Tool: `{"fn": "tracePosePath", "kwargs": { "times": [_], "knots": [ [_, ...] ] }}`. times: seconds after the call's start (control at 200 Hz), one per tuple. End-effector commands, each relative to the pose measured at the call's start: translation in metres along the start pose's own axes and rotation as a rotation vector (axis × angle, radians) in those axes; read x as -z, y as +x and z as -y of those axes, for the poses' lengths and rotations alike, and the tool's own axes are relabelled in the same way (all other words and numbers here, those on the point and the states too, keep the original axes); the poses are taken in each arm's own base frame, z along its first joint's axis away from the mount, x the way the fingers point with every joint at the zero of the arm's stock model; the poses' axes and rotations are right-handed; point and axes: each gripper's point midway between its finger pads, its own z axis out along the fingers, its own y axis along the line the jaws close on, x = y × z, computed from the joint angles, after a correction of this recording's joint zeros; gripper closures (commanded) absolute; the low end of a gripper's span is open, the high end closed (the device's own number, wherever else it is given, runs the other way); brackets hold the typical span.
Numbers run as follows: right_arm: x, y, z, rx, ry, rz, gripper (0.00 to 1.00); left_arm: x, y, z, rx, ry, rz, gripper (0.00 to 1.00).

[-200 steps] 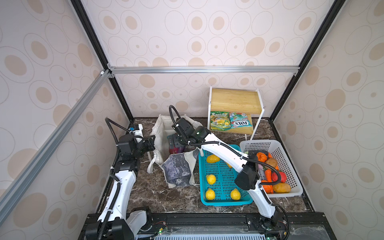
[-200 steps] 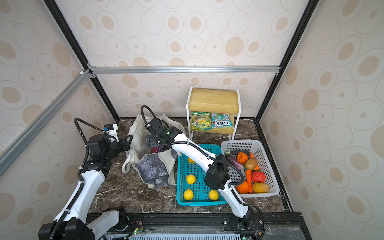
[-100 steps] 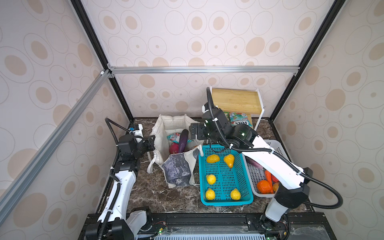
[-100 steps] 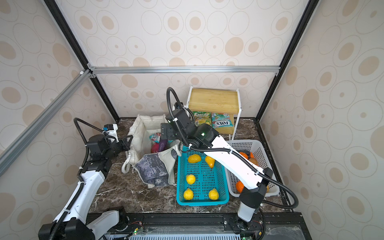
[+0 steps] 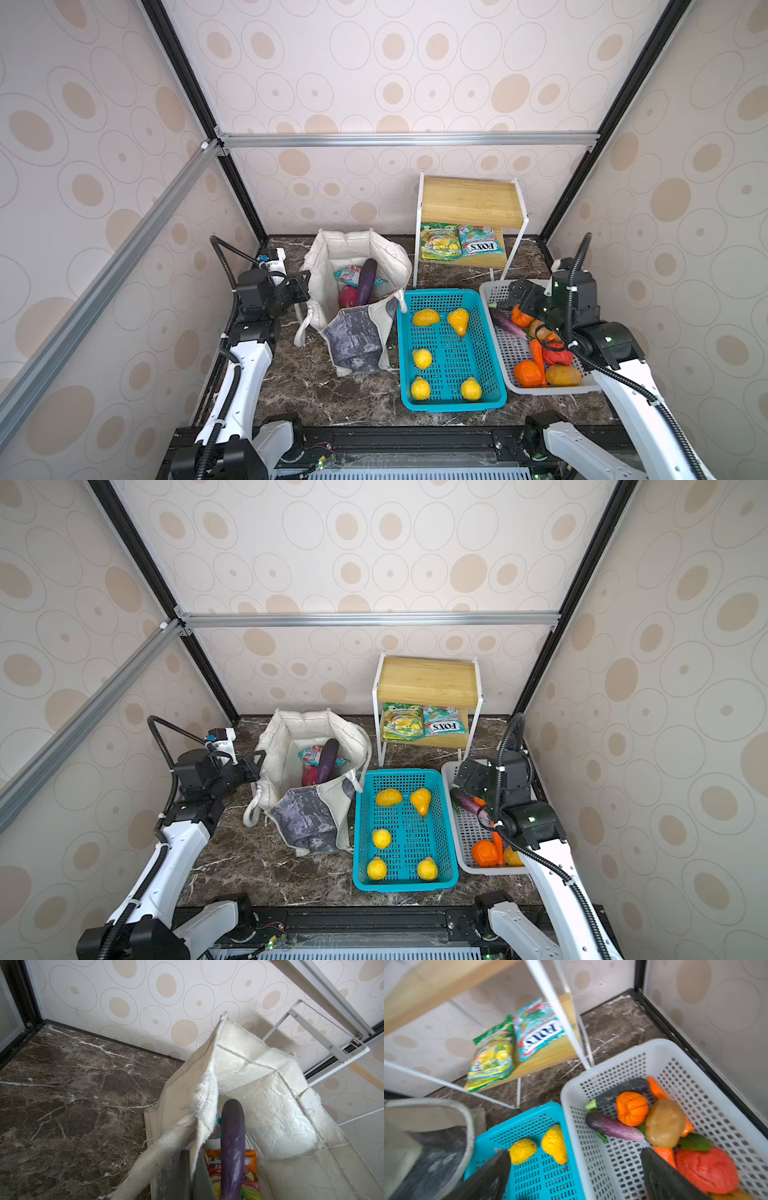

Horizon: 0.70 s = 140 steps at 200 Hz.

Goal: Place the food into the grocery bag and tie it
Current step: 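Move the right gripper back down into the white vegetable basket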

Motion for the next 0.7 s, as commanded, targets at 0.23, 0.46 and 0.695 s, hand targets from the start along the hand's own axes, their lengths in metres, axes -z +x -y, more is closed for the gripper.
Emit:
{"fn": "tracePosePath", "kwargs": {
  "times": [0.23, 0.46, 0.695],
  "knots": [
    [-0.063, 0.05, 0.087, -0.222, 0.235, -0.203, 0.0, 0.005, -0.013, 0.007, -0.02, 0.025, 0.045, 1.0],
    [-0.08, 0.048, 0.111, -0.218, 0.313, -0.225, 0.0, 0.004, -0.012, 0.006, -0.019, 0.019, 0.04, 1.0],
    [-0.092, 0.051, 0.132, -0.195, 0.376, -0.233, 0.08, 0.004, -0.012, 0.003, -0.021, 0.005, 0.04, 1.0]
  ]
}}
